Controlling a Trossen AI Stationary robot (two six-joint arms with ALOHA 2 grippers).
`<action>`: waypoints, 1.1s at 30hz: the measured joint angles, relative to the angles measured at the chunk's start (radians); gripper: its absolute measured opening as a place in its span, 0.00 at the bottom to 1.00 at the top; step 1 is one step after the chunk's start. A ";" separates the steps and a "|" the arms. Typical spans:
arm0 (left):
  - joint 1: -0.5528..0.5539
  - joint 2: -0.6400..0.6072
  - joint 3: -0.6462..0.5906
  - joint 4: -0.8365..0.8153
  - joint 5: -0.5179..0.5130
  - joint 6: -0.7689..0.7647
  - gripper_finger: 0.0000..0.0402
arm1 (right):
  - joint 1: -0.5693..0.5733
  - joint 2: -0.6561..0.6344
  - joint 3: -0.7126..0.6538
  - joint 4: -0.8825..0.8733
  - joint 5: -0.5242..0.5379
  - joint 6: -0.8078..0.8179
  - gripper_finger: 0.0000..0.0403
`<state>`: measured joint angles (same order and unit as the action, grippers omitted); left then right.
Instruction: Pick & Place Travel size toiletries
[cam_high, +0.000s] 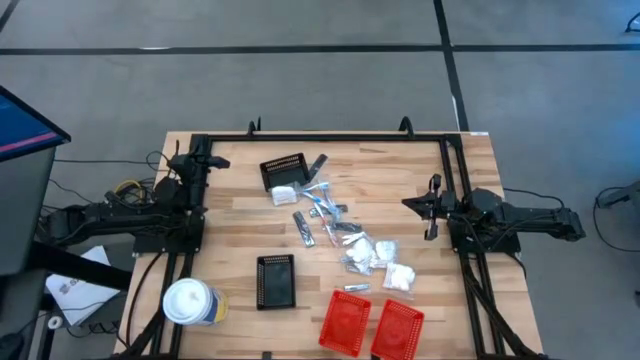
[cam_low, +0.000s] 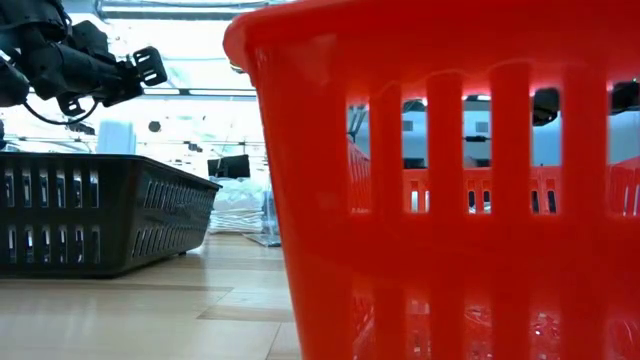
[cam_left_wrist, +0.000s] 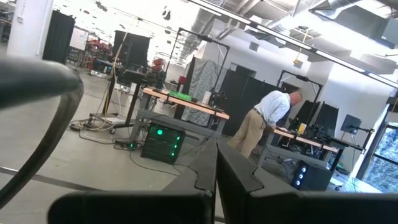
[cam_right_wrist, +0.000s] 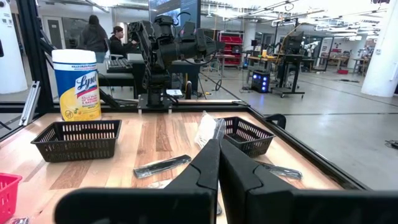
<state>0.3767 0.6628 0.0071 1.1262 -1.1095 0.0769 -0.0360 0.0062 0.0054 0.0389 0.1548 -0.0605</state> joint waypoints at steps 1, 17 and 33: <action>0.000 0.000 0.000 0.000 0.000 0.000 0.00 | 0.000 0.000 0.000 0.000 0.000 0.000 0.00; 0.000 0.000 0.000 0.000 0.000 -0.006 0.00 | 0.000 0.000 0.000 0.000 0.000 0.000 0.00; 0.000 0.000 0.000 0.000 0.000 -0.014 0.00 | 0.000 0.000 0.000 0.000 0.000 0.000 0.00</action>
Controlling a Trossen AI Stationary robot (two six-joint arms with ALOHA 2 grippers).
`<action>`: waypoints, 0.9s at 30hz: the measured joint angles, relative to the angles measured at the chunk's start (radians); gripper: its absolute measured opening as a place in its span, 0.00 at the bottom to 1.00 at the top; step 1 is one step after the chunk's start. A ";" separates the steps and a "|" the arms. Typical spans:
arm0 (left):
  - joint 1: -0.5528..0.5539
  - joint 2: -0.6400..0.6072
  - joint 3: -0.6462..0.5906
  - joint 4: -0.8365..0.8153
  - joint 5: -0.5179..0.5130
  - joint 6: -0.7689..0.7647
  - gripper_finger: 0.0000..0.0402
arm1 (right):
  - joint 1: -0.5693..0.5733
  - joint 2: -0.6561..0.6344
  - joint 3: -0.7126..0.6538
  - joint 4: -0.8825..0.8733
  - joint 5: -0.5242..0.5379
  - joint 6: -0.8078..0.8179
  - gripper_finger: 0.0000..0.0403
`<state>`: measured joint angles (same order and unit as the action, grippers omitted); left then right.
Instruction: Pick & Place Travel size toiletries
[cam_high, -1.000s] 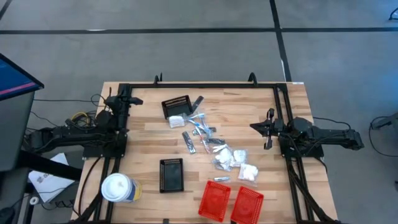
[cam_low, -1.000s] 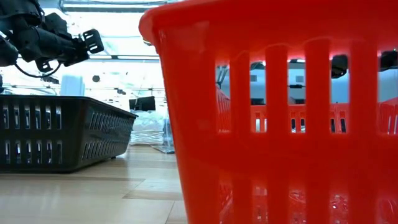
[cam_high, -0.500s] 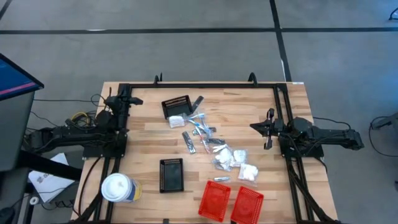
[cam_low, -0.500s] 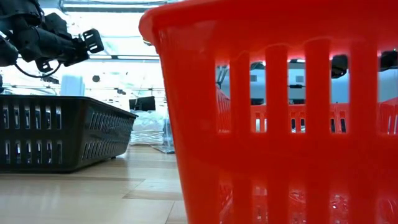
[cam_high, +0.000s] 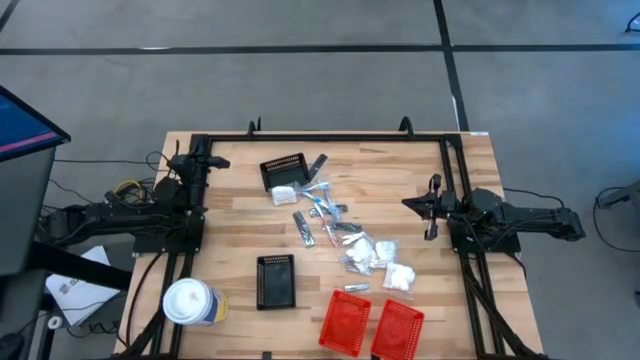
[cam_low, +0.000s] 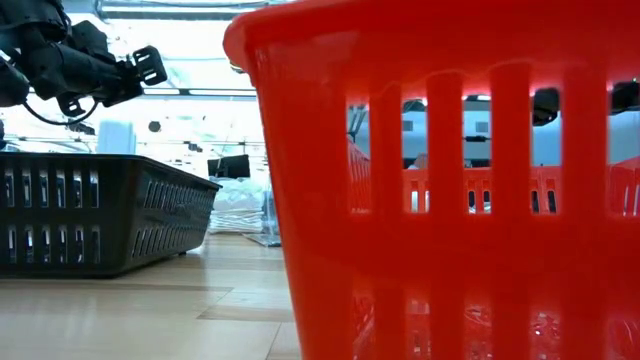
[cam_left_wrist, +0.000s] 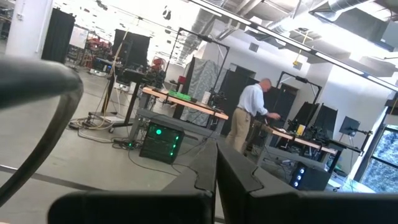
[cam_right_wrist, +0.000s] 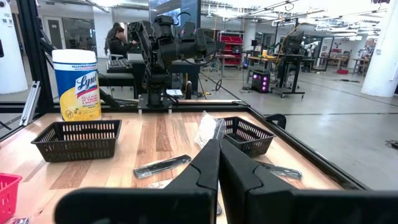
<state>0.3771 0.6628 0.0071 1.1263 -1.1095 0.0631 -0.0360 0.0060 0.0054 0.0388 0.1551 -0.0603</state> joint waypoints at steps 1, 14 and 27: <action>0.000 0.000 0.000 0.000 0.000 0.000 0.00 | 0.000 0.000 0.000 0.000 0.000 0.000 0.00; 0.000 0.000 0.000 0.000 0.000 0.000 0.00 | 0.000 0.000 0.000 0.000 0.000 0.000 0.00; -0.001 -0.003 0.009 0.022 0.050 -0.003 0.00 | 0.000 0.000 0.000 0.000 0.000 0.000 0.00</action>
<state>0.3762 0.6599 0.0159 1.1481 -1.0596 0.0599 -0.0360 0.0059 0.0054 0.0387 0.1551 -0.0601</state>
